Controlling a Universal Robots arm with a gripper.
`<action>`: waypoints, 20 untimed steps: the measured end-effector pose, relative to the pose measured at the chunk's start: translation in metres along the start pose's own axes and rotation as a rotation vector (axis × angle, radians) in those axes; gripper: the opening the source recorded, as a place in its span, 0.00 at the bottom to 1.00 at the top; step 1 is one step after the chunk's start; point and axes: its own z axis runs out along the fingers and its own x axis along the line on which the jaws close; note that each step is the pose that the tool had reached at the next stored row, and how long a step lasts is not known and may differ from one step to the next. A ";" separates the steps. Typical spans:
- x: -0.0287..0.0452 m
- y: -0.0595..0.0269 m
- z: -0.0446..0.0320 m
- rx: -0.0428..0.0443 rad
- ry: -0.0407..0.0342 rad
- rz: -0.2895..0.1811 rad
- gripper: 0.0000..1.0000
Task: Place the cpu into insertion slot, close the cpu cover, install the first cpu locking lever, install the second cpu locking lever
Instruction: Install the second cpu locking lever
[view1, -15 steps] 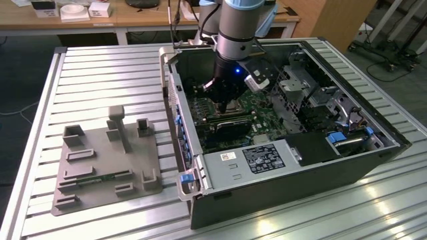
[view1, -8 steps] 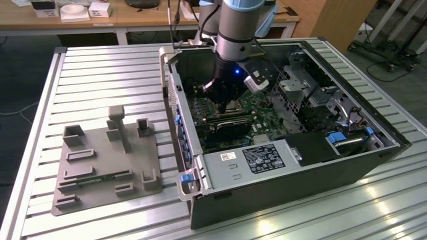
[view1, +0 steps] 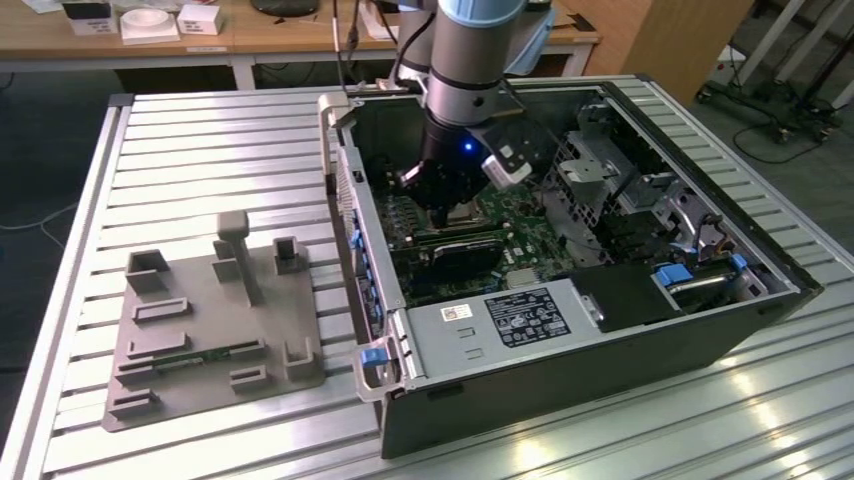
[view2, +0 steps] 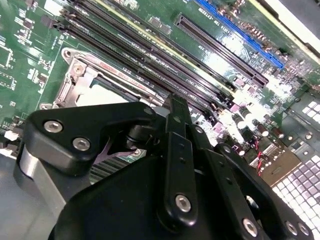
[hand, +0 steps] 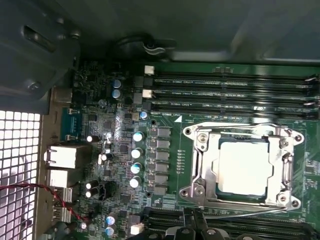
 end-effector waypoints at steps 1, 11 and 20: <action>0.0000 0.0000 0.0006 0.0002 0.0002 0.000 0.10; 0.0001 -0.0001 0.0079 -0.0280 -0.0016 -0.001 0.10; 0.0018 -0.0002 0.0112 -0.0488 -0.0029 -0.003 0.10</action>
